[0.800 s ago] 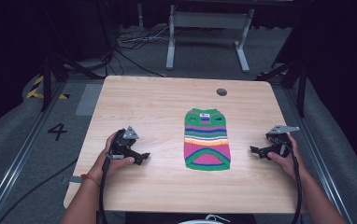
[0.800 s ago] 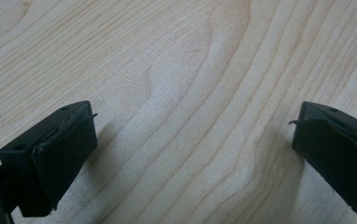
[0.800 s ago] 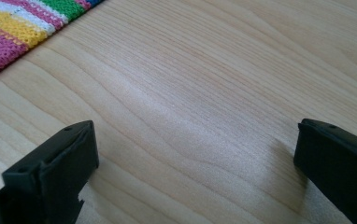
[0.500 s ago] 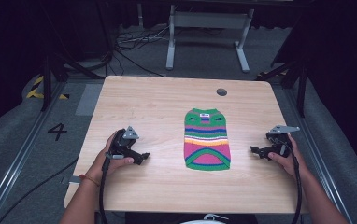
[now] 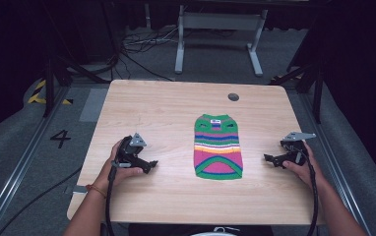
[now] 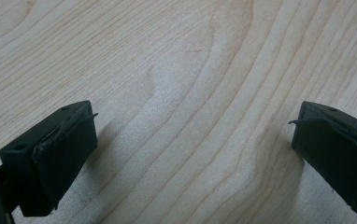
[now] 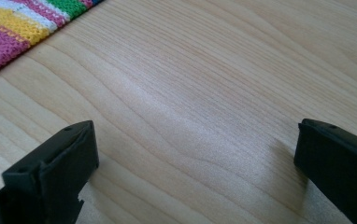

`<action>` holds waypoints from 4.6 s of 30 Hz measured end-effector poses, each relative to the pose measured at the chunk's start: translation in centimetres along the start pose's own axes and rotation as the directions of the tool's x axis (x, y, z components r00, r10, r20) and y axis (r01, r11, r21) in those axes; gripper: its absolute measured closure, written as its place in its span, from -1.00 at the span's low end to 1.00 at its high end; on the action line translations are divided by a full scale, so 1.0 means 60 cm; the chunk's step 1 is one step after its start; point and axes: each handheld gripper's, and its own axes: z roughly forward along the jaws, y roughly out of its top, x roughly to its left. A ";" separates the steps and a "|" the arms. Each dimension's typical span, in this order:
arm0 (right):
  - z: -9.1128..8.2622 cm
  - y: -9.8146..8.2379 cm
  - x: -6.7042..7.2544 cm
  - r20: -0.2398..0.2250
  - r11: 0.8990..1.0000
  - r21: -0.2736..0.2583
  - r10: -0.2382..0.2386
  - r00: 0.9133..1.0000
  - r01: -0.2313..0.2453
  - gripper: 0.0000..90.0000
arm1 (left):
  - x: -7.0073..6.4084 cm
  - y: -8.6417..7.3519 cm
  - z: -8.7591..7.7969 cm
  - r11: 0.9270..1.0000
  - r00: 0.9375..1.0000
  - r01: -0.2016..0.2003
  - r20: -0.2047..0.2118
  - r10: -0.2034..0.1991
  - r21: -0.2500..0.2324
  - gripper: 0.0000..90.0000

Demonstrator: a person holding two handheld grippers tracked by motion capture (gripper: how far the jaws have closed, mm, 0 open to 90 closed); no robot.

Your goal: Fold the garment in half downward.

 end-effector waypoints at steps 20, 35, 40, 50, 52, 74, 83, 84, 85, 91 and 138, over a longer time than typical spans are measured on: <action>-0.023 0.022 -0.006 -0.003 0.999 -0.027 -0.035 0.999 0.035 -0.45 | 0.010 0.039 -0.023 1.000 1.000 0.008 -0.014 -0.008 -0.010 -0.49; -0.008 0.130 0.004 -0.063 0.998 -0.042 -0.047 0.997 0.044 -0.25 | 0.012 0.145 0.021 0.999 0.999 -0.037 0.027 0.037 -0.021 -0.39; 0.021 0.170 0.010 -0.078 0.998 -0.039 -0.061 0.995 0.059 -0.17 | 0.018 0.183 0.059 0.999 0.999 -0.032 0.025 0.033 -0.038 -0.34; 0.076 0.223 0.019 -0.095 0.996 -0.012 -0.087 0.992 0.086 -0.07 | 0.029 0.232 0.113 0.999 1.000 0.002 0.026 -0.001 -0.035 -0.25; 0.086 0.229 0.022 -0.097 0.996 -0.015 -0.087 0.991 0.086 -0.01 | 0.030 0.244 0.122 0.999 1.000 0.007 0.024 -0.006 -0.040 -0.25; 0.186 0.255 0.019 -0.095 0.998 0.008 -0.057 0.994 0.058 0.29 | 0.011 0.309 0.231 0.998 0.998 0.063 0.030 -0.063 -0.026 -0.16; 0.209 0.248 0.023 -0.115 0.997 0.061 -0.029 0.993 0.036 0.32 | 0.001 0.301 0.247 0.998 0.998 0.064 0.030 -0.063 -0.014 -0.13; 0.208 0.249 0.024 -0.117 0.997 0.066 -0.029 0.993 0.037 0.38 | -0.002 0.301 0.246 0.998 0.998 0.057 0.033 -0.056 -0.018 -0.13; 0.208 0.249 0.026 -0.126 0.997 0.068 -0.030 0.992 0.039 0.49 | -0.003 0.301 0.246 0.998 0.998 0.054 0.042 -0.053 -0.024 -0.01; 0.204 0.252 0.039 -0.135 0.996 0.072 -0.044 0.990 0.054 0.85 | -0.002 0.298 0.241 0.999 0.997 0.034 0.072 -0.033 -0.020 0.70; -0.018 0.141 0.162 -0.315 0.932 -0.217 -0.348 0.883 0.290 0.82 | -0.157 0.192 0.061 0.919 0.927 -0.364 0.037 0.374 -0.153 0.77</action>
